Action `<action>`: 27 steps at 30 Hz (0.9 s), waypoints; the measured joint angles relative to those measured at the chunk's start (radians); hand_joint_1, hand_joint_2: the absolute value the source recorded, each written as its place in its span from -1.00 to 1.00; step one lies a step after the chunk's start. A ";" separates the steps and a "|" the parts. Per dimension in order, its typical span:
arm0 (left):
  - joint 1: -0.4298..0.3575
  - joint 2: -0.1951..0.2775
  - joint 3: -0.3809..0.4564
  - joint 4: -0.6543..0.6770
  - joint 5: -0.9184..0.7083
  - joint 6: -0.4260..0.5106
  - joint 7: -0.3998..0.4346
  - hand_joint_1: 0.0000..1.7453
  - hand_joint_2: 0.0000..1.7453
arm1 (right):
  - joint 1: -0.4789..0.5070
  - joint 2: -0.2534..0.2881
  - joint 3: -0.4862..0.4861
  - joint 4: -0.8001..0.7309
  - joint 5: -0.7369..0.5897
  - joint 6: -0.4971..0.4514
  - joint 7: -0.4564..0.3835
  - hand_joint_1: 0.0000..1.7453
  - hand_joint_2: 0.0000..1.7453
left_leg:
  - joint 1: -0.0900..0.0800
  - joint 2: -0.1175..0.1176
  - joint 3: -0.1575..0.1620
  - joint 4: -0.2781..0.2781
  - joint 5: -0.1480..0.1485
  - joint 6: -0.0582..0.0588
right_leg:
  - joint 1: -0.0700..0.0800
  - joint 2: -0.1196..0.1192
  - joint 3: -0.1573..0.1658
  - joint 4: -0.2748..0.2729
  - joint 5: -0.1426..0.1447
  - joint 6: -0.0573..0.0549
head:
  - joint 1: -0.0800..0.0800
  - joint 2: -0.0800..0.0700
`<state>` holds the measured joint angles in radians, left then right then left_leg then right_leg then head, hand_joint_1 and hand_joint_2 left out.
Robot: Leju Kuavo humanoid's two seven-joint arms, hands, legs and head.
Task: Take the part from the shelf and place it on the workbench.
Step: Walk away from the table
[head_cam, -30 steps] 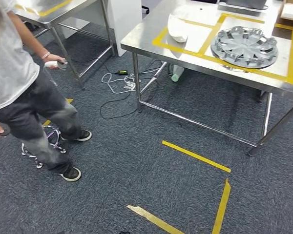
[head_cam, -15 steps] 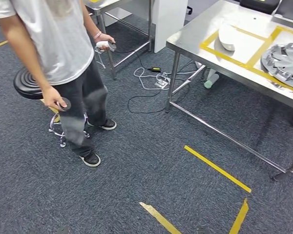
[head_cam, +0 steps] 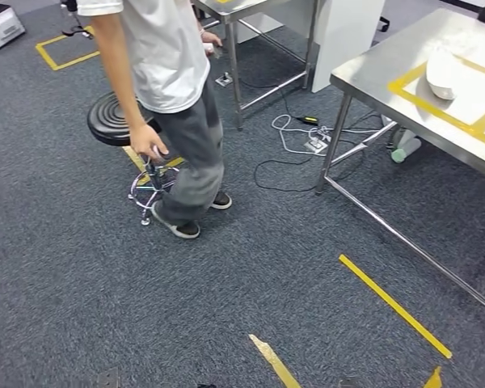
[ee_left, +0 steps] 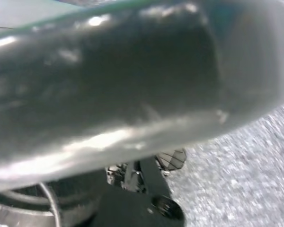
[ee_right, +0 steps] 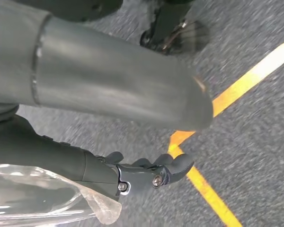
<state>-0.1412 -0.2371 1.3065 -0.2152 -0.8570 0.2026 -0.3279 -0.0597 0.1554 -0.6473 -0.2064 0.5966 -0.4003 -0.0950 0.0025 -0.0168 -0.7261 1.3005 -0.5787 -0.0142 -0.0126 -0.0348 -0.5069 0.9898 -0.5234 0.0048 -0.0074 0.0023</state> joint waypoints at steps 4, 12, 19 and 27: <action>0.012 0.011 -0.006 0.000 -0.007 0.014 0.013 -1.00 -1.00 | 0.001 -0.014 -0.008 0.000 0.008 -0.012 0.017 -1.00 -1.00 | 0.005 0.056 0.109 -0.195 0.092 -0.004 | 0.003 -0.051 0.007 0.002 -0.010 0.010 | -0.001 0.000; 0.019 0.040 -0.012 -0.001 0.000 0.014 -0.005 -1.00 -1.00 | -0.004 -0.023 -0.015 -0.001 0.030 0.002 -0.008 -1.00 -1.00 | -0.003 0.032 0.144 -0.278 0.104 0.050 | 0.001 -0.004 -0.037 0.121 -0.100 0.047 | 0.013 0.000; 0.019 0.035 -0.011 -0.001 0.011 0.026 0.023 -1.00 -1.00 | 0.005 -0.023 -0.015 -0.001 0.052 0.021 -0.062 -1.00 -1.00 | -0.010 -0.068 0.149 -0.275 0.104 0.055 | -0.001 0.080 -0.079 0.116 -0.017 0.033 | 0.016 0.000; 0.020 0.008 -0.006 -0.001 0.021 0.045 0.040 -1.00 -1.00 | -0.005 -0.005 0.019 0.000 0.144 0.067 -0.043 -1.00 -1.00 | -0.005 -0.032 0.093 -0.183 0.052 0.015 | -0.003 0.057 -0.019 0.002 0.014 0.003 | 0.010 0.000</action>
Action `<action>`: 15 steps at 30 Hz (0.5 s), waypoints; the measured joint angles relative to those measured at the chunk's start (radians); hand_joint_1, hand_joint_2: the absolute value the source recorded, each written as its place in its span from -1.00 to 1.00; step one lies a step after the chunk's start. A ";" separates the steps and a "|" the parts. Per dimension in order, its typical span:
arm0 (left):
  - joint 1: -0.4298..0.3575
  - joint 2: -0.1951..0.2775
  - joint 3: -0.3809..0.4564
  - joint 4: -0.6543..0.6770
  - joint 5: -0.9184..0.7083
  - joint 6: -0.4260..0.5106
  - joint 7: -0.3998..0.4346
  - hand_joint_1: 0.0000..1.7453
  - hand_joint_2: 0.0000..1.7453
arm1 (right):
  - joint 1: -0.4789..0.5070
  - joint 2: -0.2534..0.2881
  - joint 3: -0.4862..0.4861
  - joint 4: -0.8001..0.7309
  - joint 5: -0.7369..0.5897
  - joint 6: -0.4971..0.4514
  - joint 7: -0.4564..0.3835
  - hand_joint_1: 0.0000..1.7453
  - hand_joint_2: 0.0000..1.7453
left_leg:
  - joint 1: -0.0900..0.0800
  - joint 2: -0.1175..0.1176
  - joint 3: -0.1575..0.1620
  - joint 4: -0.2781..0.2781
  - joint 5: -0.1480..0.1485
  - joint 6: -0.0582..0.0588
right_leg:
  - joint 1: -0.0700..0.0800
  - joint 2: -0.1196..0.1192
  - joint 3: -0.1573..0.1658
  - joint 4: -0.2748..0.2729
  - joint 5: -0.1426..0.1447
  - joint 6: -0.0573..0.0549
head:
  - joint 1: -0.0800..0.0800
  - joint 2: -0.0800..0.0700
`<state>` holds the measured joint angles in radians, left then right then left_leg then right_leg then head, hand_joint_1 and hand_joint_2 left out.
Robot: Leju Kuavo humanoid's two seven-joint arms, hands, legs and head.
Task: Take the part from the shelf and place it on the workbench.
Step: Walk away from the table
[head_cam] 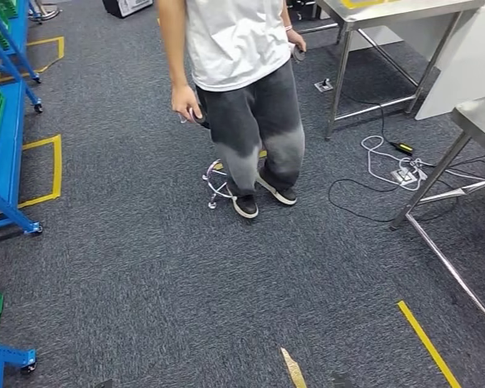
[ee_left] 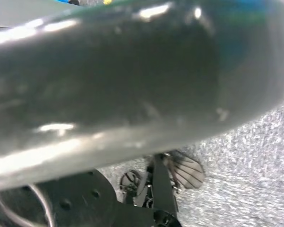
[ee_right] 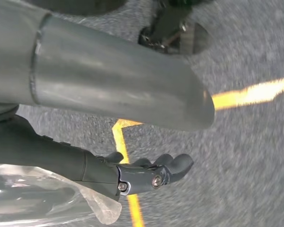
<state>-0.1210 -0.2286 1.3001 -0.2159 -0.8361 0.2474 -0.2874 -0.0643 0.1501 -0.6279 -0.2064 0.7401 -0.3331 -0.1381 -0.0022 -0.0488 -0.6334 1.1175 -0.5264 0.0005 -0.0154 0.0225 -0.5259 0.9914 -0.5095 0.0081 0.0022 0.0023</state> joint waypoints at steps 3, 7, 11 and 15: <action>-0.001 -0.004 0.000 0.000 0.006 -0.004 -0.033 -1.00 -1.00 | 0.005 0.010 0.023 0.001 0.036 0.006 0.036 -1.00 -1.00 | 0.007 0.030 -0.076 0.171 -0.073 -0.013 | 0.001 -0.053 0.002 0.000 -0.005 -0.004 | -0.001 0.000; 0.007 -0.003 -0.002 0.000 -0.015 0.012 -0.028 -1.00 -1.00 | 0.007 0.021 0.052 0.001 0.082 0.008 0.080 -1.00 -1.00 | 0.015 0.081 0.010 0.018 0.020 -0.023 | 0.002 -0.108 0.012 0.001 -0.014 0.006 | -0.002 0.000; 0.010 -0.005 -0.012 0.000 -0.058 0.053 0.048 -1.00 -1.00 | 0.013 0.023 0.117 0.001 0.210 0.016 0.136 -1.00 -1.00 | 0.004 0.121 0.057 -0.087 0.038 -0.001 | 0.011 -0.149 0.025 0.002 -0.028 0.028 | 0.000 0.000; 0.018 -0.009 -0.024 0.000 -0.068 0.082 0.078 -1.00 -1.00 | 0.016 0.027 0.155 0.002 0.217 0.020 0.160 -1.00 -1.00 | 0.007 0.074 0.059 -0.092 0.043 0.025 | 0.003 -0.086 -0.008 0.081 -0.089 0.046 | 0.009 0.000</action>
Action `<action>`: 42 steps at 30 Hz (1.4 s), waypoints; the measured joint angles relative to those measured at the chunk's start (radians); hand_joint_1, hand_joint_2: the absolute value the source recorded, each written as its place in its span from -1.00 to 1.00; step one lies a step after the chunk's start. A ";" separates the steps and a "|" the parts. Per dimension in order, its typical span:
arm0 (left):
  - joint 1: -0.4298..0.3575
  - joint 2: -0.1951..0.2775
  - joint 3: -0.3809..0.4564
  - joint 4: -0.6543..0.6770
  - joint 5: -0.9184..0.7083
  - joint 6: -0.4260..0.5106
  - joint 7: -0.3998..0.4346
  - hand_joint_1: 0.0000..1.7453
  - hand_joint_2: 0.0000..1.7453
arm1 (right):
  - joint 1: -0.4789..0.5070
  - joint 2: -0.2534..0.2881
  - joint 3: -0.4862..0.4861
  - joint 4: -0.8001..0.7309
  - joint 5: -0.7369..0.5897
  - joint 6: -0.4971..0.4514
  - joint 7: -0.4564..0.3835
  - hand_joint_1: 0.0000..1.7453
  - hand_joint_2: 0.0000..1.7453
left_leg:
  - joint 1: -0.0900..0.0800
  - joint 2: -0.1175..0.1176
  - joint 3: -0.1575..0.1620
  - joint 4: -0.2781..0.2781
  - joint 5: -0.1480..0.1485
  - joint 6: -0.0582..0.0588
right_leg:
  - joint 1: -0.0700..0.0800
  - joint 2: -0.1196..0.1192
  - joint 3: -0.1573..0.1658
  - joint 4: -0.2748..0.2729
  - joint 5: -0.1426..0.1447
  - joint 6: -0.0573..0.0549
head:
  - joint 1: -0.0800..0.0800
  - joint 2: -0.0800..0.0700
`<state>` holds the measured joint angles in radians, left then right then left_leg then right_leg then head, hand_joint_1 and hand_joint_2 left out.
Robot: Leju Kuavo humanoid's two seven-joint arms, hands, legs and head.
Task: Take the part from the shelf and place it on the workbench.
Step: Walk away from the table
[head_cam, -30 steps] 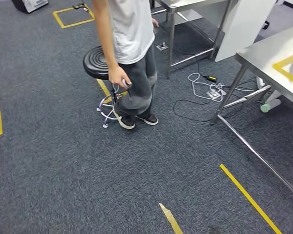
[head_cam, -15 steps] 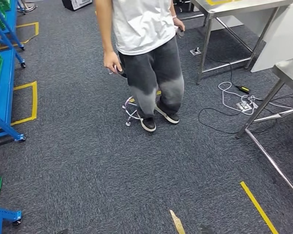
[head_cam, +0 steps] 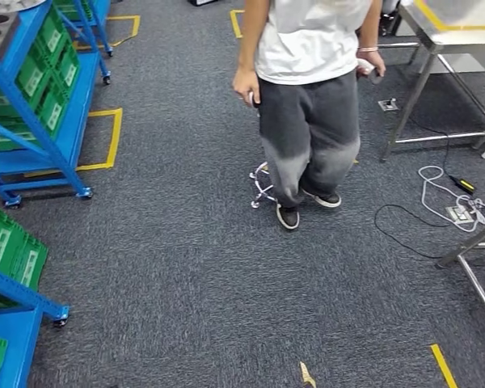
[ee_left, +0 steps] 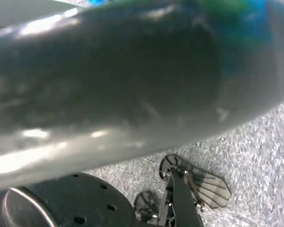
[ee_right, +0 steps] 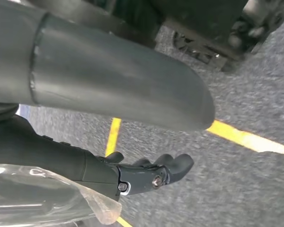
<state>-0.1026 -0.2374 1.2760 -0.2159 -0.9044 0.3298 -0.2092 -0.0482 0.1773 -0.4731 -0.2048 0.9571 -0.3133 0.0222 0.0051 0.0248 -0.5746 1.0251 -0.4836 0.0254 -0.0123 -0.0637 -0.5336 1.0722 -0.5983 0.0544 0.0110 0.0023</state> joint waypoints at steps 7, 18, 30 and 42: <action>0.003 -0.009 -0.002 0.000 0.020 -0.003 -0.067 -1.00 -1.00 | 0.021 0.000 0.035 0.004 0.051 0.016 0.035 -1.00 -1.00 | -0.014 -0.101 0.003 0.001 0.000 0.011 | 0.012 0.098 -0.074 0.074 0.041 -0.037 | 0.007 0.000; 0.003 -0.021 -0.015 0.000 -0.022 -0.004 -0.061 -1.00 -1.00 | 0.022 -0.012 0.077 0.004 0.100 -0.020 0.000 -1.00 -1.00 | -0.004 -0.048 -0.107 0.222 -0.114 -0.036 | 0.006 0.045 0.028 -0.104 0.087 -0.060 | -0.003 0.000; 0.006 -0.021 -0.048 0.000 -0.037 0.011 -0.014 -1.00 -1.00 | 0.003 -0.016 0.075 0.004 0.081 -0.029 -0.010 -1.00 -1.00 | 0.009 0.010 -0.008 0.009 -0.004 -0.013 | -0.005 -0.023 0.048 -0.041 -0.003 0.000 | -0.002 0.000; -0.007 -0.016 -0.029 0.000 0.015 -0.009 -0.050 -1.00 -1.00 | 0.004 -0.014 0.037 0.005 0.042 -0.009 0.006 -1.00 -1.00 | 0.003 -0.152 -0.015 0.010 0.000 -0.014 | 0.005 0.142 -0.008 -0.056 0.072 -0.046 | 0.003 0.000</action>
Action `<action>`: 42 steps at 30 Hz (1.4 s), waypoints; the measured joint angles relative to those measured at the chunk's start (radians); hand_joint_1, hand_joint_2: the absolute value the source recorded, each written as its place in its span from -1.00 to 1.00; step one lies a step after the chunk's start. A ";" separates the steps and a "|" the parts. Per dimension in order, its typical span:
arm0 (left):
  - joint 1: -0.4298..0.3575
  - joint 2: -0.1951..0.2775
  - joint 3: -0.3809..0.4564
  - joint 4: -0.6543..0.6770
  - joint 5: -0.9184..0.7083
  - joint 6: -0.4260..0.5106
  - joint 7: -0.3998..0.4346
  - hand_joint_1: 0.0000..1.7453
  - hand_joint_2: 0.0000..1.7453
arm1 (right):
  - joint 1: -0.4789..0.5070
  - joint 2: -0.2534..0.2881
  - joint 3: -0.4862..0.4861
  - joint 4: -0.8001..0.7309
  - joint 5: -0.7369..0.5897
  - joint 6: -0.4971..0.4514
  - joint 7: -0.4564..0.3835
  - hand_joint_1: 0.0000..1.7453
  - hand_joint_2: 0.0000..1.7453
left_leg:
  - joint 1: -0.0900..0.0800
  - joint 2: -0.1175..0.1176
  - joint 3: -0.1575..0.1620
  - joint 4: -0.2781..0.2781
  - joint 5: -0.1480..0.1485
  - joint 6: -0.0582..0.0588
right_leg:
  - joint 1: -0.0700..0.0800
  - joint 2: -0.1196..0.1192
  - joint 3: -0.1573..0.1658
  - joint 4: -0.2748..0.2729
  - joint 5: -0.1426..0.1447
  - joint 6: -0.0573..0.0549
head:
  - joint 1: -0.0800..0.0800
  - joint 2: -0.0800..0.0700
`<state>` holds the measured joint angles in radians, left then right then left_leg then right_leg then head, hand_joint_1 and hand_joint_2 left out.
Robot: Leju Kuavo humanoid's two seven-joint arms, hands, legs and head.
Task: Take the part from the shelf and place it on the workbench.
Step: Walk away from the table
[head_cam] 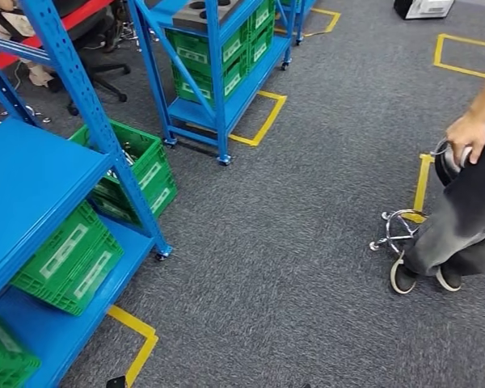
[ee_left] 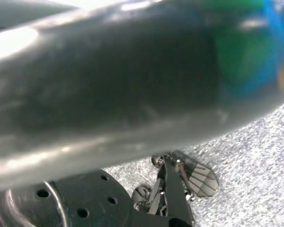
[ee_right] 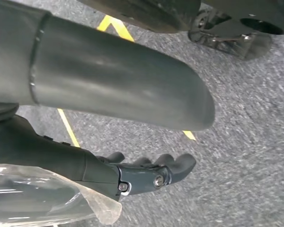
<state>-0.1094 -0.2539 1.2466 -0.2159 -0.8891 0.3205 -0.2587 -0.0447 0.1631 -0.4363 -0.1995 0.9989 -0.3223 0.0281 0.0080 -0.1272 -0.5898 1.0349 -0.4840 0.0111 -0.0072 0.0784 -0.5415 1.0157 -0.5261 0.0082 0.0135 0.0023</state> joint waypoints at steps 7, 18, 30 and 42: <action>-0.009 0.005 0.013 0.000 0.037 -0.050 -0.048 -1.00 -1.00 | -0.005 0.013 -0.010 0.000 0.019 0.004 -0.026 -1.00 -1.00 | -0.002 0.110 -0.109 0.244 -0.122 -0.032 | -0.004 -0.103 0.020 -0.023 0.001 -0.011 | -0.012 0.000; -0.018 0.005 0.028 0.000 0.030 -0.053 -0.013 -1.00 -1.00 | -0.020 0.011 -0.013 0.000 0.035 -0.011 -0.052 -1.00 -1.00 | -0.014 0.185 0.014 -0.015 0.003 0.009 | 0.006 -0.169 0.034 0.012 -0.053 0.028 | -0.008 0.000; -0.013 -0.003 0.035 0.000 0.043 -0.021 0.023 -1.00 -1.00 | -0.009 0.010 -0.019 0.001 0.058 -0.011 0.000 -1.00 -1.00 | -0.007 0.020 0.001 -0.009 0.016 -0.004 | -0.011 0.008 0.010 0.000 -0.009 0.025 | -0.005 0.000; -0.008 0.004 0.031 0.000 0.012 -0.002 0.037 -1.00 0.50 | -0.011 0.013 -0.053 0.001 0.006 0.056 0.012 -1.00 -1.00 | -0.006 0.131 -0.059 0.151 -0.036 -0.026 | -0.002 -0.146 0.025 -0.011 -0.010 -0.012 | -0.020 0.000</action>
<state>-0.1171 -0.2497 1.2780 -0.2159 -0.8768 0.3189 -0.2214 -0.0559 0.1758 -0.4889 -0.1984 1.0044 -0.2665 0.0403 0.0020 0.0036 -0.6490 1.1855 -0.5196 -0.0153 -0.0088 -0.0674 -0.5170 1.0044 -0.5357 -0.0039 -0.0067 0.0023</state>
